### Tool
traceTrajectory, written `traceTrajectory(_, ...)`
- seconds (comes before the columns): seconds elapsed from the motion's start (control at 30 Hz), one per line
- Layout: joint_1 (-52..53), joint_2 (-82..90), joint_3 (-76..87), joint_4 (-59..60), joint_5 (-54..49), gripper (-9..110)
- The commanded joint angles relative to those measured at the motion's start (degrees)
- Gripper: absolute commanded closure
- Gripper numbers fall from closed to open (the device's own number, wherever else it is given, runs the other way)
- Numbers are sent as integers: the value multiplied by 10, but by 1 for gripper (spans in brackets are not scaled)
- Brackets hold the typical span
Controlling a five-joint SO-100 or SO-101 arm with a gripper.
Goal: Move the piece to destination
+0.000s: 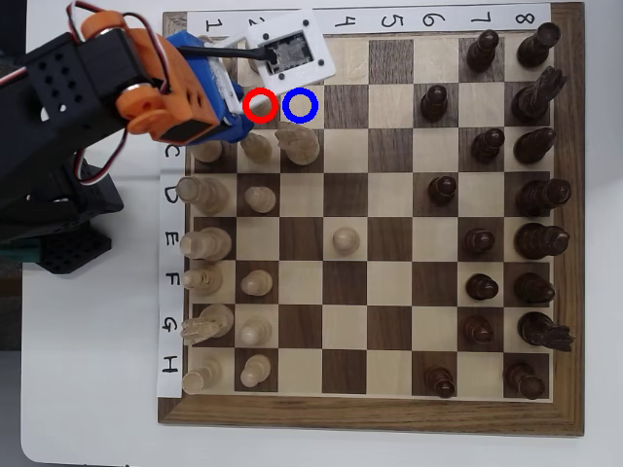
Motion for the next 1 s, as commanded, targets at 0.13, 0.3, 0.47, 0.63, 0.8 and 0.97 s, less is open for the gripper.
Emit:
traceTrajectory(0.13, -32, -20, -15, -48, 303, 93)
traceTrajectory(0.3, -42, -28, -16, -50, 298, 92)
traceTrajectory(0.47, -44, -37, -17, -56, 296, 92)
traceTrajectory(0.63, -47, -47, -16, -67, 290, 91)
traceTrajectory(0.8, -49, -56, -16, -77, 287, 91)
traceTrajectory(0.97, -50, -69, -13, -91, 285, 90)
